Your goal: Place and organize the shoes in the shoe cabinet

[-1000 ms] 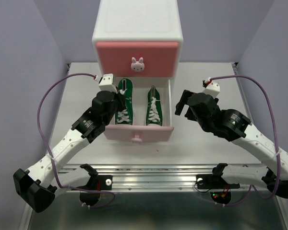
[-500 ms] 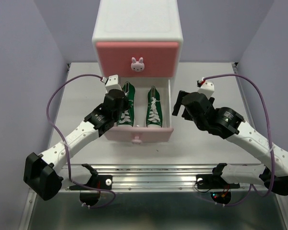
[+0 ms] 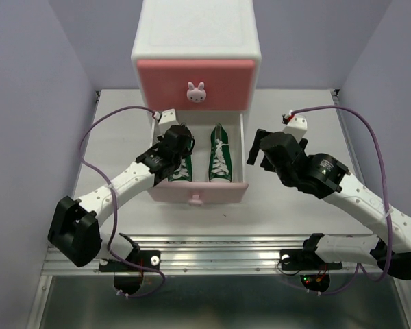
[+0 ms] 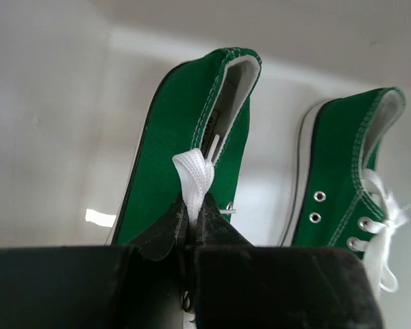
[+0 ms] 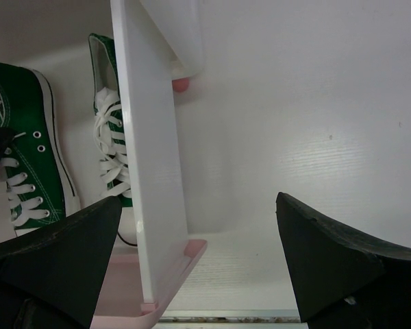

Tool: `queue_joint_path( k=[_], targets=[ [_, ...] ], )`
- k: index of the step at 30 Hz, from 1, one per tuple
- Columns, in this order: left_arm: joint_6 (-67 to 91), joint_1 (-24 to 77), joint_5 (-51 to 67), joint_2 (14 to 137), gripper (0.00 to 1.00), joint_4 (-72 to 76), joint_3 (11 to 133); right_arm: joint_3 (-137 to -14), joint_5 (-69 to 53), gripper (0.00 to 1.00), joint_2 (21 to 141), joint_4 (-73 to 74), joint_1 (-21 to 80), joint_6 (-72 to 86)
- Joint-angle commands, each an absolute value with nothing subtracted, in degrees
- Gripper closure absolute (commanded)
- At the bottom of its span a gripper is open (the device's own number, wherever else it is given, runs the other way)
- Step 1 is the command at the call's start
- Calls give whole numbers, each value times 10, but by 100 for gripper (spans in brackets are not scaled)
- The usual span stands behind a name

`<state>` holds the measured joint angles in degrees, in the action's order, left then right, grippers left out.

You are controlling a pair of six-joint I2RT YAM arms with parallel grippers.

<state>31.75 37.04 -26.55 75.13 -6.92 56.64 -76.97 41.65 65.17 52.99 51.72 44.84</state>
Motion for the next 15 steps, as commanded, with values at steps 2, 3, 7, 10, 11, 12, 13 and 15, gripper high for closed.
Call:
queue_joint_path(
  k=[2,3,7,10,11,12,13,15],
  targets=[
    [352,375,-307,778,100,-69,604,-772,445,0,628,510,514,446],
    [351,375,-310,782,100,-57,604,-772,446,0,625,511,514,446],
    [356,374,-330,802,100,-60,613,-769,450,0,616,511,514,444],
    [352,375,-326,806,100,-48,606,-766,452,0,613,510,514,445],
    [352,375,-322,804,100,-43,603,-766,451,0,611,510,514,445],
    [352,375,-319,804,100,-40,600,-765,452,0,611,511,514,446],
    [350,374,-317,803,100,-34,597,-763,451,0,610,511,514,446],
    [346,374,-312,804,100,-32,594,-762,452,0,609,511,514,447]
  ],
)
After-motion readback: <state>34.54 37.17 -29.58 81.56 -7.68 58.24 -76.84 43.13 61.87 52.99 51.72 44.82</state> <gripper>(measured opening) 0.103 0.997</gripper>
